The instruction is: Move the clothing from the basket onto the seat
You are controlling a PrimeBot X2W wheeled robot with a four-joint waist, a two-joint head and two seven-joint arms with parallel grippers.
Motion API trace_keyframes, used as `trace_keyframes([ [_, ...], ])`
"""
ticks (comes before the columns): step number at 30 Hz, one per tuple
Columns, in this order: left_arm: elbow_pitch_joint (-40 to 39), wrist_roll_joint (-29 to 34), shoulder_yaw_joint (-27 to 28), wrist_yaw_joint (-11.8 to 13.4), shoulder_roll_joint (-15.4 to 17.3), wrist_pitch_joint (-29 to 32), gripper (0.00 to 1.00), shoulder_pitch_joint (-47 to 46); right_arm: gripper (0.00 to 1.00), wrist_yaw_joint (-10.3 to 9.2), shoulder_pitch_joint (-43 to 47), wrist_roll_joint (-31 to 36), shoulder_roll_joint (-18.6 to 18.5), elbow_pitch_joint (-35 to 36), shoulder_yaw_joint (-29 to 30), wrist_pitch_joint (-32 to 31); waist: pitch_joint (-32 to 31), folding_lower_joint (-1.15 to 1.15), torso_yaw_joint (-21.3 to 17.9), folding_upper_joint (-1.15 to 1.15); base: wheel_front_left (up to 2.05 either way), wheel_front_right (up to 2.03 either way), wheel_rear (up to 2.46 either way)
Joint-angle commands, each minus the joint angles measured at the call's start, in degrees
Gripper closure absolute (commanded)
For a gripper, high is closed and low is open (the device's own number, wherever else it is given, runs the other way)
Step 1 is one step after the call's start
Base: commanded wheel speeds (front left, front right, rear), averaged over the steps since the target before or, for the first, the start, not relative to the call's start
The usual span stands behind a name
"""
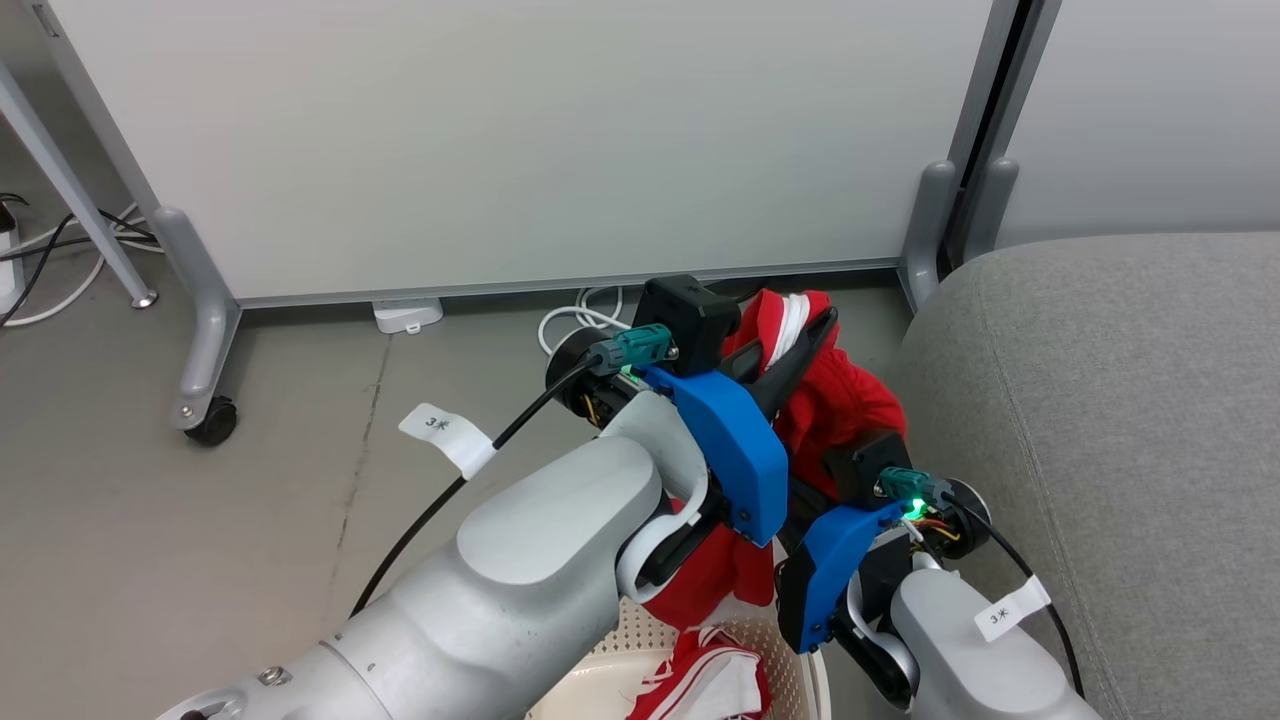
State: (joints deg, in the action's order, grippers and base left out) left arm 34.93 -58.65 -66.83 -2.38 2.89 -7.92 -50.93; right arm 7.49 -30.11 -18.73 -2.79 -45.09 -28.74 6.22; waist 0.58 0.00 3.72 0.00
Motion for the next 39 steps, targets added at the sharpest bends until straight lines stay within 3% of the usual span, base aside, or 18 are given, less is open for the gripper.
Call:
trace_keyframes([
  [1,0.17,-0.38,-0.18,0.29,0.01,-0.4,1.0,-1.14,1.0,0.02,-0.88,-0.55,-0.18,-0.62,-0.42,0.59,-0.14,0.0,-0.05,0.0,0.0,0.0,0.0],
  [28,3.46,-3.82,-3.56,0.95,0.01,-1.48,1.0,-2.3,1.0,0.01,-3.97,-3.93,-0.18,-6.85,-5.47,4.09,-0.5,0.0,-1.38,0.0,0.0,0.0,0.0],
  [29,3.49,-3.93,-3.59,1.01,0.01,-1.48,0.87,-2.3,1.0,0.02,-4.03,-4.03,-0.18,-6.93,-5.56,4.11,-0.48,0.0,-1.38,0.0,0.0,0.0,0.0],
  [31,3.53,-4.29,-3.71,1.1,0.01,-1.65,0.25,-2.36,1.0,0.02,-4.12,-4.1,-0.18,-7.03,-5.72,4.22,-0.43,0.0,-1.41,0.0,0.0,0.0,0.0],
  [32,3.54,-4.4,-3.76,1.14,0.01,-1.75,0.0,-2.4,1.0,0.02,-4.17,-4.15,-0.18,-7.09,-5.82,4.27,-0.39,0.0,-1.43,0.0,0.0,0.0,0.0],
  [39,3.98,-5.54,-4.03,1.25,0.01,-1.61,0.0,-2.49,1.0,0.01,-4.49,-5.01,-0.18,-7.53,-6.31,4.41,-0.22,0.0,-1.49,0.0,0.0,0.0,0.0],
])
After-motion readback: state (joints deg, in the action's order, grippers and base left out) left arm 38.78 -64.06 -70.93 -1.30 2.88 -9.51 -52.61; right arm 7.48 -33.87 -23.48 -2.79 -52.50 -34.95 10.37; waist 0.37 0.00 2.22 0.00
